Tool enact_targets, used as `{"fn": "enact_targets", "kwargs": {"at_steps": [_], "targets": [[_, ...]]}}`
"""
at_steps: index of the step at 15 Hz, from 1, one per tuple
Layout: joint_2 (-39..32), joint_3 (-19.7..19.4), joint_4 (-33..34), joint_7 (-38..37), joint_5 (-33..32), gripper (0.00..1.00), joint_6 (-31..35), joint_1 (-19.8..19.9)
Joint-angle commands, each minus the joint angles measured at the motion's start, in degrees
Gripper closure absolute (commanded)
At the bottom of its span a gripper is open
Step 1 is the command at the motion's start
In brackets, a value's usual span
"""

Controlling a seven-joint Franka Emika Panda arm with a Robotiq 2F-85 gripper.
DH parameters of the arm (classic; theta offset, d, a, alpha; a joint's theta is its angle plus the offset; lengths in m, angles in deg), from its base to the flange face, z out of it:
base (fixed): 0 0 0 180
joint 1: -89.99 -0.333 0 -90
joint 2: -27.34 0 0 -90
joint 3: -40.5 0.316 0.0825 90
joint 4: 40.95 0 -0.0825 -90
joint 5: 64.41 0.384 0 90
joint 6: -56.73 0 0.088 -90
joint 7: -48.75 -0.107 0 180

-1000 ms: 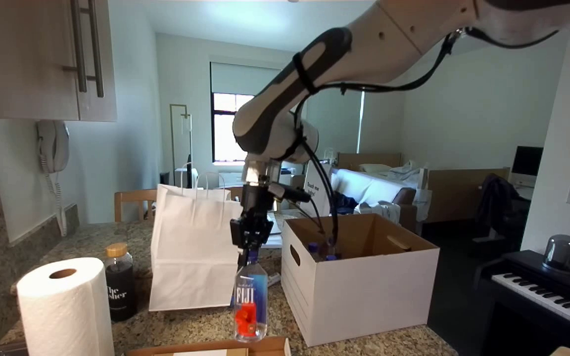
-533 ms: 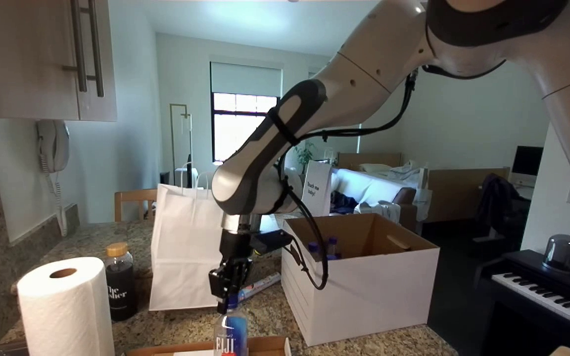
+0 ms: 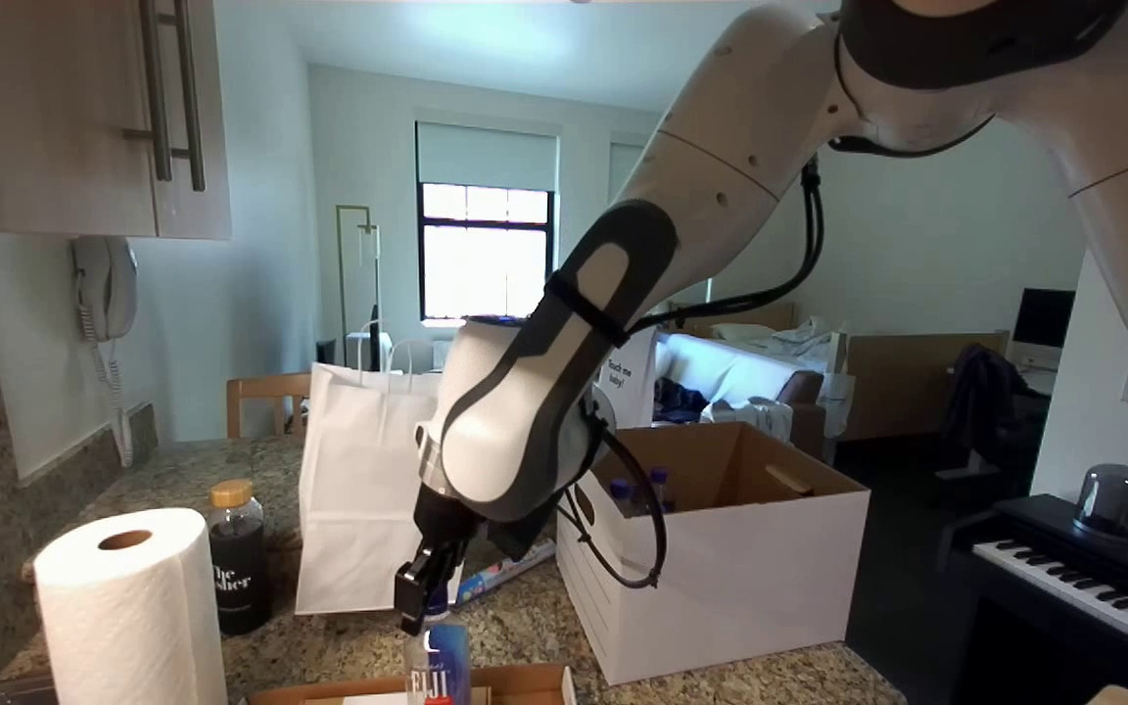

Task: Remove three bottles from the box and put them on the counter

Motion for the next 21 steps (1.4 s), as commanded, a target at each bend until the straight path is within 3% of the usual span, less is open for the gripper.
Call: {"fn": "enact_targets", "kwargs": {"at_steps": [1, 4, 11, 13, 15, 16, 17, 21], "targets": [[2.0, -3.3, -3.7, -4.6, -5.7, 0.20, 3.6, -1.7], [5.2, -4.6, -5.5, -6.8, -7.7, 0.02, 3.6, -2.1], [16.7, -7.5, -9.1, -11.5, -11.1, 0.00, 4.0, -6.6], [22.0, -10.5, -8.9, -14.6, -15.1, 0.00, -0.2, -9.2], [26.2, -13.9, -5.9, -18.2, -25.0, 0.00, -10.3, -10.4], [27.8, -14.1, -4.8, -16.9, -25.7, 0.00, -15.1, -9.3], [29.1, -9.5, -3.4, -15.8, -26.7, 0.00, -20.1, -3.2], [31.9, -9.2, 5.9, -10.9, -25.3, 0.00, -39.6, 6.0]]}}
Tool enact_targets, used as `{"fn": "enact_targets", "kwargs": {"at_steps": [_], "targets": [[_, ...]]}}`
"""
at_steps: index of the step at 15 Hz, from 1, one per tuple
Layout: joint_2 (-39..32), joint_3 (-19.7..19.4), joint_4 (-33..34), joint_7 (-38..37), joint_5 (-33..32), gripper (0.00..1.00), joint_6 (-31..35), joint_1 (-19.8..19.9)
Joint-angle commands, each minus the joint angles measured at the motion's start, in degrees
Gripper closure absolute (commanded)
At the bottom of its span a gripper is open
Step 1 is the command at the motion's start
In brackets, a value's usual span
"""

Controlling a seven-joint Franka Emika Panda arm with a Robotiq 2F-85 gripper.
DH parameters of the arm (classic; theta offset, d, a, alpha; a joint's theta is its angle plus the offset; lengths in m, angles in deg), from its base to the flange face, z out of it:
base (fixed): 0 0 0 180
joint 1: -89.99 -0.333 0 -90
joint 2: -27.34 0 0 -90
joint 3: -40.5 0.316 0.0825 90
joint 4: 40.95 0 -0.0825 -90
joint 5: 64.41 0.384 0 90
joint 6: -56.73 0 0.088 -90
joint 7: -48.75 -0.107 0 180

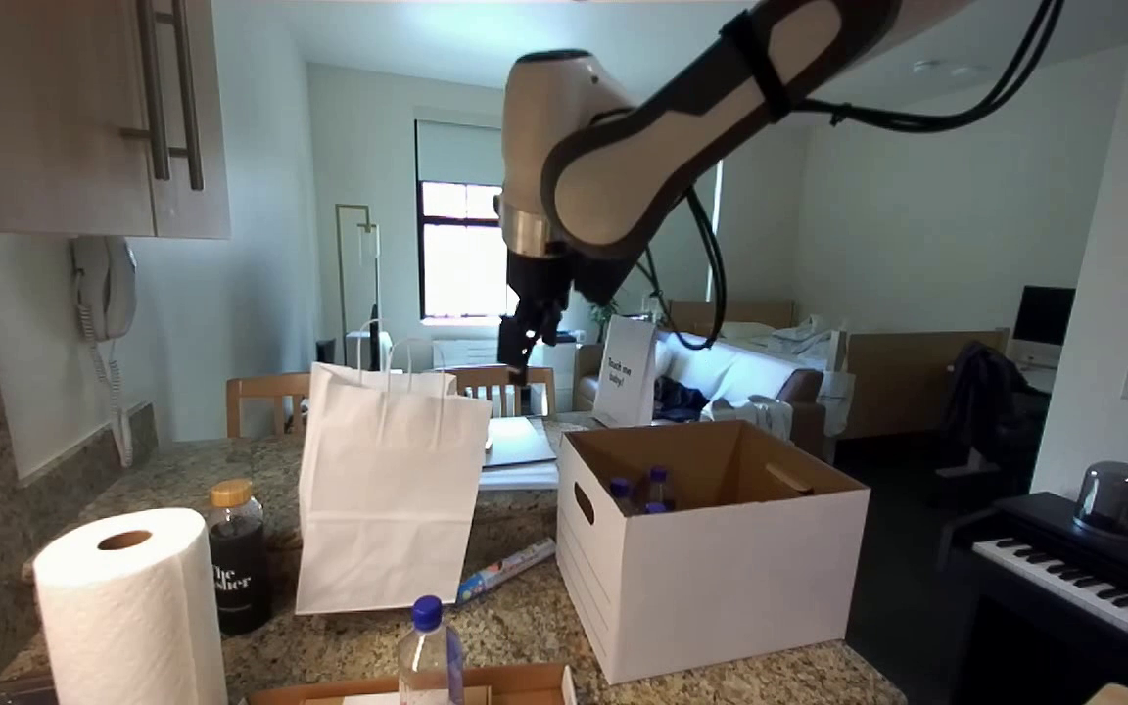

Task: Remove three bottles from the box and put them on the counter

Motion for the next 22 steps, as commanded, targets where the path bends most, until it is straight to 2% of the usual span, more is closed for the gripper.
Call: {"fn": "enact_targets", "kwargs": {"at_steps": [1, 3, 7, 11, 14, 18, 22], "targets": [[1.9, 0.7, 7.0, 4.9, 2.1, 0.00, -14.8, 8.3], [1.8, -1.7, 10.5, 7.0, 7.9, 0.00, -17.1, 12.5], [-0.4, -7.4, 13.1, 10.4, 18.8, 0.00, -14.2, 20.0], [-5.5, -9.8, 12.0, 4.6, 25.2, 0.00, -7.4, 24.3], [-11.6, -9.8, 13.6, 4.1, 24.0, 0.00, -4.7, 25.6], [-19.6, -9.1, 16.8, 4.6, 26.6, 0.00, -2.8, 26.2], [-26.0, -8.4, 18.5, -0.2, 28.9, 0.00, 1.5, 25.5]]}}
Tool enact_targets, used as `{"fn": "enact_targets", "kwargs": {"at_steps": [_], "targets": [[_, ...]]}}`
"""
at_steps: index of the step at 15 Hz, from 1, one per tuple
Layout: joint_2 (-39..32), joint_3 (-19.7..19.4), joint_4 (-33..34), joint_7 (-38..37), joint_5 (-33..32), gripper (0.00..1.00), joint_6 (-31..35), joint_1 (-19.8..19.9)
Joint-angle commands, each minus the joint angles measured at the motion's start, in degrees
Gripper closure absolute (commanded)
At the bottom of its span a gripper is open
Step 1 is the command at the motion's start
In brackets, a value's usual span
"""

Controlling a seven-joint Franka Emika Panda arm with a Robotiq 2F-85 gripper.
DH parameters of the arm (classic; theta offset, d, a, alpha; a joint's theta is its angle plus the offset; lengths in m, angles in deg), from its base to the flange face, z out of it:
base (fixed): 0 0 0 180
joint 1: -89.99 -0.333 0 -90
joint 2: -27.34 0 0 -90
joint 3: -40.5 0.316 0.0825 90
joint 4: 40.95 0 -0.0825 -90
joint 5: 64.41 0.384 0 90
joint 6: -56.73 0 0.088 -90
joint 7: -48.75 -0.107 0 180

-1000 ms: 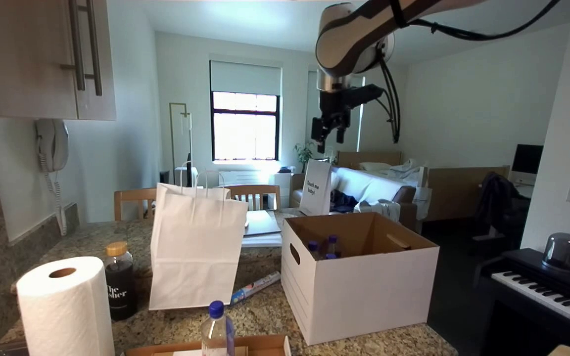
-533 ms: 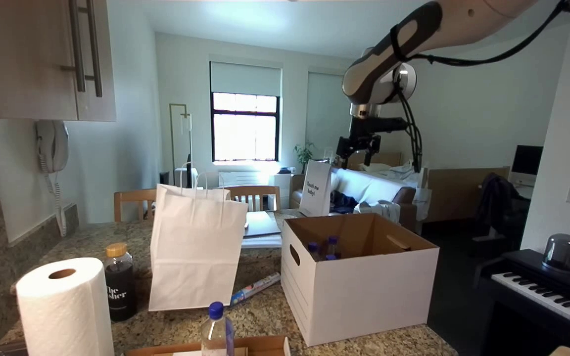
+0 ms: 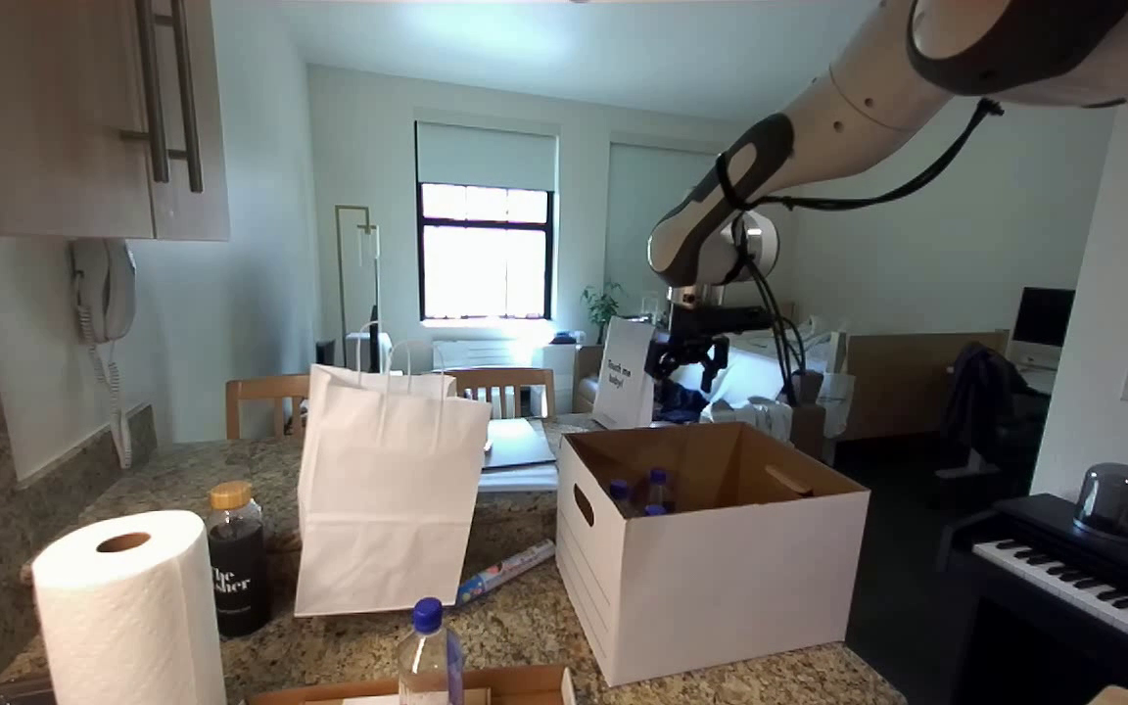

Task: Remove three bottles from the box and put them on the counter

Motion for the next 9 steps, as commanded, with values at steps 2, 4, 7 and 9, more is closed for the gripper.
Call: {"fn": "enact_targets", "kwargs": {"at_steps": [2, 4, 7, 9], "targets": [[-8.7, 1.3, 3.7, -6.2, 2.4, 0.00, 7.4, 0.4], [-12.9, 1.0, 5.9, -9.2, 2.1, 0.00, 9.2, 0.1], [-18.9, 0.5, 9.4, -11.8, 1.8, 0.00, 10.5, 0.1], [-21.9, 1.2, 11.5, -11.2, 2.5, 0.00, 10.8, 0.8]]}}
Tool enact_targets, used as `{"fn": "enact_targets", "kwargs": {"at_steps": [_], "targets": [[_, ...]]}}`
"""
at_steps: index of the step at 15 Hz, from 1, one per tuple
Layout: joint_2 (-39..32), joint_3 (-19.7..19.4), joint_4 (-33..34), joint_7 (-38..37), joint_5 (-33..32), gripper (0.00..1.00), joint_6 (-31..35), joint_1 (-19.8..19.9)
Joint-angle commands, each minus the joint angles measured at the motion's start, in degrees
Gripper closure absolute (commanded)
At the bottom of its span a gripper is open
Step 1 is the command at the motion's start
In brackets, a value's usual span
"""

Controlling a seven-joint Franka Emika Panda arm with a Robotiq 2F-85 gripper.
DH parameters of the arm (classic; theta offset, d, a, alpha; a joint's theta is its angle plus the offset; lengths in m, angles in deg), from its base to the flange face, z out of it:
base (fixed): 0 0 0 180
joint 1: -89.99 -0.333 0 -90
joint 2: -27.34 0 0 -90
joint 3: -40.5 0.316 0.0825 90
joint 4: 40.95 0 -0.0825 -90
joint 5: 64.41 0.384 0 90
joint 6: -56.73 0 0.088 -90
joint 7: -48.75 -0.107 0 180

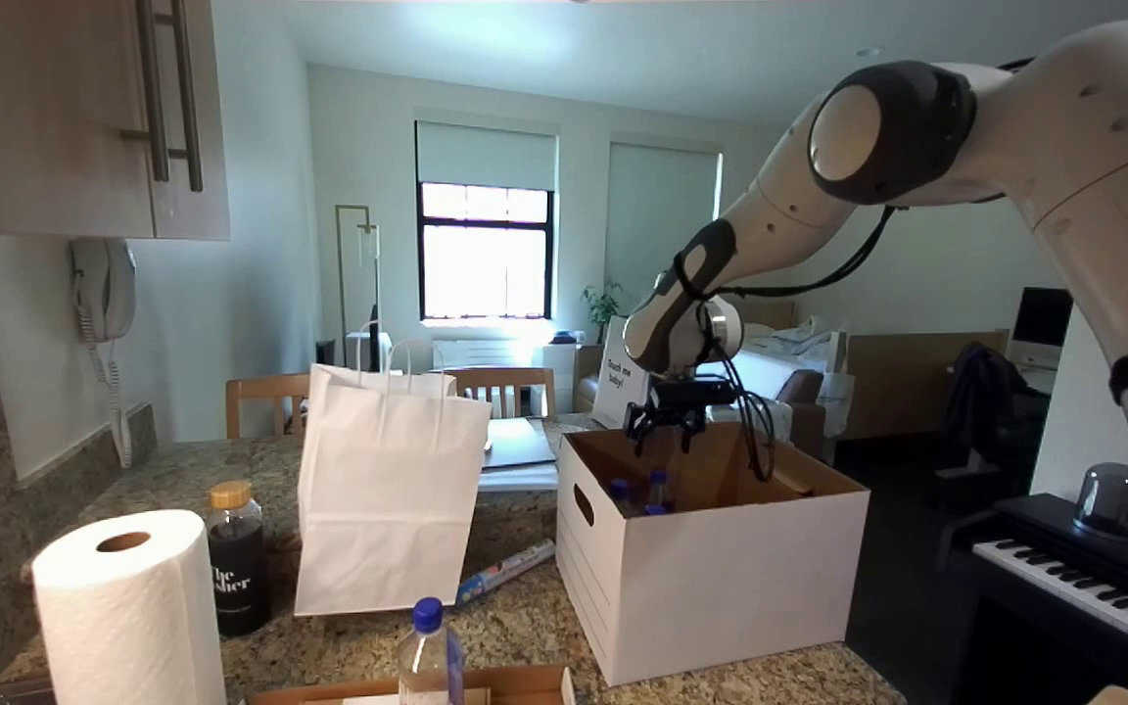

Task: Remove three bottles from the box and put them on the counter

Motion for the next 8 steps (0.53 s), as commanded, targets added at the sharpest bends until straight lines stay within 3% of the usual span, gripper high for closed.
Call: {"fn": "enact_targets", "kwargs": {"at_steps": [1, 6, 7, 8], "targets": [[-5.6, 0.7, 4.8, 0.2, 1.6, 0.00, 1.0, 1.0], [-9.9, 0.5, 9.7, 0.0, 1.2, 0.00, -0.7, 0.7], [-10.3, 0.2, 10.1, 0.2, 0.7, 0.25, -0.3, 0.5], [-10.5, 0.1, 10.4, 0.1, 0.5, 0.27, -1.0, 0.3]]}}
